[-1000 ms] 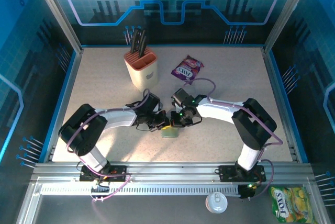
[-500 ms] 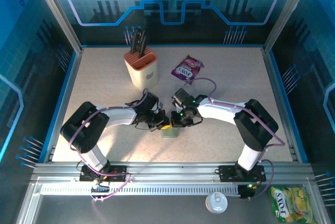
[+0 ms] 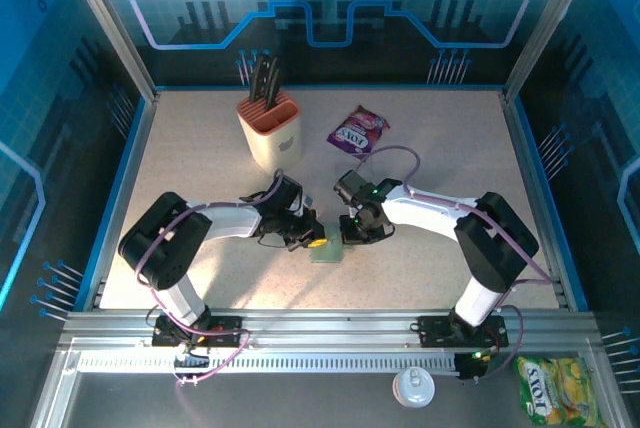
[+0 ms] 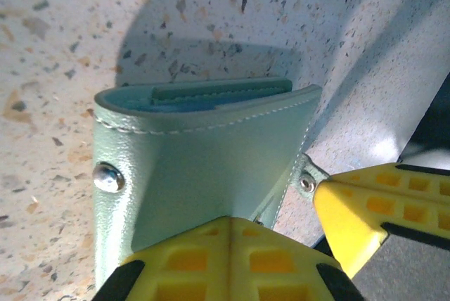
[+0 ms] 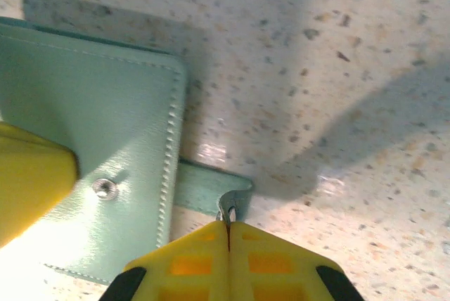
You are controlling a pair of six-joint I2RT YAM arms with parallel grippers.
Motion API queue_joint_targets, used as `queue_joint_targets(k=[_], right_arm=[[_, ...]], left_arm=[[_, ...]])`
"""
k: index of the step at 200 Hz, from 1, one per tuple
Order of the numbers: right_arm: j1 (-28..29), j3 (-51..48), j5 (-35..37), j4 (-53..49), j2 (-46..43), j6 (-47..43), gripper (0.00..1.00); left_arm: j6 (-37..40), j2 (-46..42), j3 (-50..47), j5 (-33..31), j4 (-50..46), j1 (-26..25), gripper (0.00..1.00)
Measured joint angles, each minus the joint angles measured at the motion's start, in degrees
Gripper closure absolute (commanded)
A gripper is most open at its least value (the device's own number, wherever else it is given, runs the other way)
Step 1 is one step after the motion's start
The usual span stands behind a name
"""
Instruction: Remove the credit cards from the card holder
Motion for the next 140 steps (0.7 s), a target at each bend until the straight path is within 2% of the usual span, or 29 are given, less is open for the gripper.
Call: queue_joint_targets(k=[31,44,75,102,140], right_arm=[[-1.4,-0.6,1.2,-1.8,-1.6,-0.4,1.0],[-1.8,-0.6,1.0,-1.8,-1.9,-0.5,0.92],[-2.9,-1.3,-1.1,-0.8,-2.2,-0.9,0.82],[-3.8,-1.7,-2.6,0.2,-2.2,-0.9,0.81],[-4.7,-1.8,-6.2,3.8,-1.9,-0.8,0.8]], left_arm=[[0.0,0.0,0.0,0.2,0.0,0.0,1.0],[0.0,0.0,0.0,0.2,0.1,0.0,1.0],[0.3,0.0,0.1,0.2,0.0,0.0,0.87],[1.3,-0.5,0.1,0.2,0.0,0.0,0.79],[1.3,-0.6,0.9,0.2,-1.0,0.0,0.78]])
